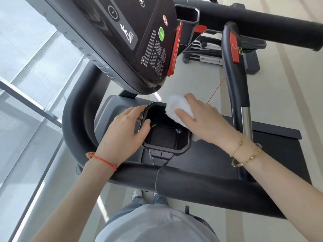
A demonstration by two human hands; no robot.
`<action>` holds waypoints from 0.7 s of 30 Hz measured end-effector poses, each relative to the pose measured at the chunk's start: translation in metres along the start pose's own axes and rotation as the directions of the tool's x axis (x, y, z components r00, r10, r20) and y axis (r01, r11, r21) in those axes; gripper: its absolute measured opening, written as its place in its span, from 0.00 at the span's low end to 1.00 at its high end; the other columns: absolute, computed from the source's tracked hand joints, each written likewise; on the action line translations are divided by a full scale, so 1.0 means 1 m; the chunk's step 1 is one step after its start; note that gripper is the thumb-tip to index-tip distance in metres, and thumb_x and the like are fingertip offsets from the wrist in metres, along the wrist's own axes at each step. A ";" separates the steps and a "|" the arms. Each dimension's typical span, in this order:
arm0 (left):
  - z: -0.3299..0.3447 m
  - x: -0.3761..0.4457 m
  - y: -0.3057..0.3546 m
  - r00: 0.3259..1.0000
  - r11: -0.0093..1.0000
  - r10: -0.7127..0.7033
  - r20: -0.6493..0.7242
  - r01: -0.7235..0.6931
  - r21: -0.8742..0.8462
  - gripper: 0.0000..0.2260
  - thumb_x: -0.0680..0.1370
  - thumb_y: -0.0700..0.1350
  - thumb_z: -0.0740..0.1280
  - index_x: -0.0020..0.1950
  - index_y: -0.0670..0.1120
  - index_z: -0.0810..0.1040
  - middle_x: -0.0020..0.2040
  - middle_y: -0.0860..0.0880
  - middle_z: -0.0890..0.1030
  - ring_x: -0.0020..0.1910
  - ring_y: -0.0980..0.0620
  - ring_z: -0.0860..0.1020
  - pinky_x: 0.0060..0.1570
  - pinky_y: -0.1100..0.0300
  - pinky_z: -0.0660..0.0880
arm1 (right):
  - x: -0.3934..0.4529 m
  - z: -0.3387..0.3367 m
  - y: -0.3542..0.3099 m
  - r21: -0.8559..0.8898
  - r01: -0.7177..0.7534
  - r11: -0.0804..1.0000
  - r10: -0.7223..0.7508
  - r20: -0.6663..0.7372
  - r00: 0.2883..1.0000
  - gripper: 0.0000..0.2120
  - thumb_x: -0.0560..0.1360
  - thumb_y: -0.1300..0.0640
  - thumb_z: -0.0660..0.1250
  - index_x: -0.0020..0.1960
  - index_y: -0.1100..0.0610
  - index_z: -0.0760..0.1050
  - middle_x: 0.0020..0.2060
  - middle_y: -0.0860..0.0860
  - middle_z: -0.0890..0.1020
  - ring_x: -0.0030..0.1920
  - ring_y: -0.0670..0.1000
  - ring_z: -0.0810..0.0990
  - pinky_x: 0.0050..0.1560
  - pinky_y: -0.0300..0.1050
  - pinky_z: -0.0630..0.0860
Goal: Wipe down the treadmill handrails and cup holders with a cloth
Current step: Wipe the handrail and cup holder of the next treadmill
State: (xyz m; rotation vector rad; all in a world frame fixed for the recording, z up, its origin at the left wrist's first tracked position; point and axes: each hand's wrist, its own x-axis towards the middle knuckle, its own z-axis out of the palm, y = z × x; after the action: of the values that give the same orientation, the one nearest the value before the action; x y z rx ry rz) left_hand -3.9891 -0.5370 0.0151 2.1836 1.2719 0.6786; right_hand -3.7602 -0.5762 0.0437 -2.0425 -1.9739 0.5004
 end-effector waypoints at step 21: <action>-0.015 -0.006 0.011 0.988 0.991 0.133 0.083 -0.133 -0.006 0.20 0.80 0.46 0.64 0.72 0.46 0.70 0.68 0.50 0.73 0.68 0.50 0.70 0.68 0.64 0.63 | -0.071 0.020 -0.039 0.199 -0.351 0.915 0.375 -0.098 0.922 0.14 0.81 0.41 0.54 0.58 0.49 0.57 0.39 0.42 0.70 0.36 0.41 0.70 0.30 0.37 0.60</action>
State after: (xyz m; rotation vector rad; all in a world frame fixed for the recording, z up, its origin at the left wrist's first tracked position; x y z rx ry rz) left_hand -3.9944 -0.5438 0.0322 2.2871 1.0914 0.6320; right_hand -3.8058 -0.6460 0.0466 -2.2678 -1.4193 0.5730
